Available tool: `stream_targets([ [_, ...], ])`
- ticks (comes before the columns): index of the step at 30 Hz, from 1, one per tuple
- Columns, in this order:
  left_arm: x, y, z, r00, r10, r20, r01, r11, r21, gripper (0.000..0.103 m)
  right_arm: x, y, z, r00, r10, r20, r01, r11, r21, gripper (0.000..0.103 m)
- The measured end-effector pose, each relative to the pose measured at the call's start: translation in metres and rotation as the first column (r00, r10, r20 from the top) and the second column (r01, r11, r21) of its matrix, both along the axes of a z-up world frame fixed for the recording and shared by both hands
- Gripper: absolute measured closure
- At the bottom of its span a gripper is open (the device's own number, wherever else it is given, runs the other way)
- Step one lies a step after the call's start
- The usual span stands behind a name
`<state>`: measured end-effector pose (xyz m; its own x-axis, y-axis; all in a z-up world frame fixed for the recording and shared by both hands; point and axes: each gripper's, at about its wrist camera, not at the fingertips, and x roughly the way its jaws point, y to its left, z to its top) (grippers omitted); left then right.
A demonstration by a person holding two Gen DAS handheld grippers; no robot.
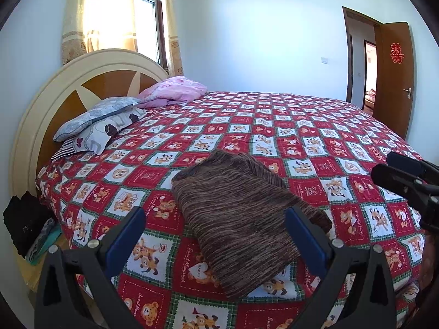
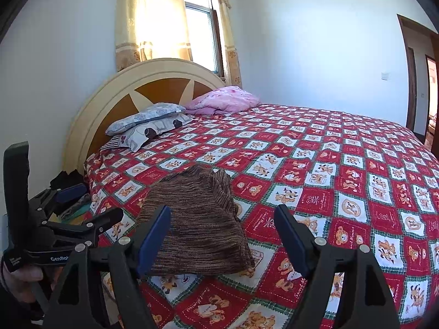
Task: Fold small clothes
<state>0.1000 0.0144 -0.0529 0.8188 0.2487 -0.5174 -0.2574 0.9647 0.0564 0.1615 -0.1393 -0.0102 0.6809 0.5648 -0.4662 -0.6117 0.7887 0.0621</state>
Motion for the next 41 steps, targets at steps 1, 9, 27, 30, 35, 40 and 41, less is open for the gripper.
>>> stream_targets([
  [1, 0.0, 0.0, 0.0, 1.0, 0.001, 0.0, -0.001, 1.0, -0.001, 0.0, 0.0, 0.0, 0.0, 1.0, 0.001, 0.003, -0.001, 1.0, -0.001, 0.025],
  [9, 0.0, 0.0, 0.0, 1.0, 0.0, 0.002, 0.0, 1.0, 0.001, 0.0, -0.004, 0.001, 0.002, 1.0, 0.002, 0.023, -0.002, 1.0, 0.003, 0.025],
  [27, -0.012, 0.001, 0.028, 0.995, 0.031, 0.092, -0.033, 0.999, 0.024, 0.0, -0.027, -0.009, 0.024, 0.99, 0.001, 0.143, -0.011, 0.998, 0.07, 0.024],
  [30, -0.014, 0.005, 0.03, 0.993, 0.054, 0.102, -0.056, 0.998, 0.023, 0.0, -0.028, -0.007, 0.024, 0.989, 0.011, 0.146, -0.02, 0.998, 0.065, 0.024],
  [35, -0.012, 0.014, 0.026, 0.993, 0.074, 0.089, -0.074, 0.997, -0.003, 0.0, -0.029, -0.003, 0.021, 0.99, 0.029, 0.138, -0.036, 0.998, 0.055, 0.024],
  [40, -0.013, 0.015, 0.023, 0.991, 0.091, 0.1, -0.093, 0.996, 0.014, 0.0, -0.03, -0.001, 0.019, 0.99, 0.042, 0.131, -0.048, 0.998, 0.048, 0.024],
  [41, -0.013, 0.015, 0.024, 0.991, 0.091, 0.101, -0.093, 0.996, 0.014, 0.0, -0.029, -0.001, 0.019, 0.991, 0.042, 0.128, -0.049, 0.998, 0.048, 0.024],
])
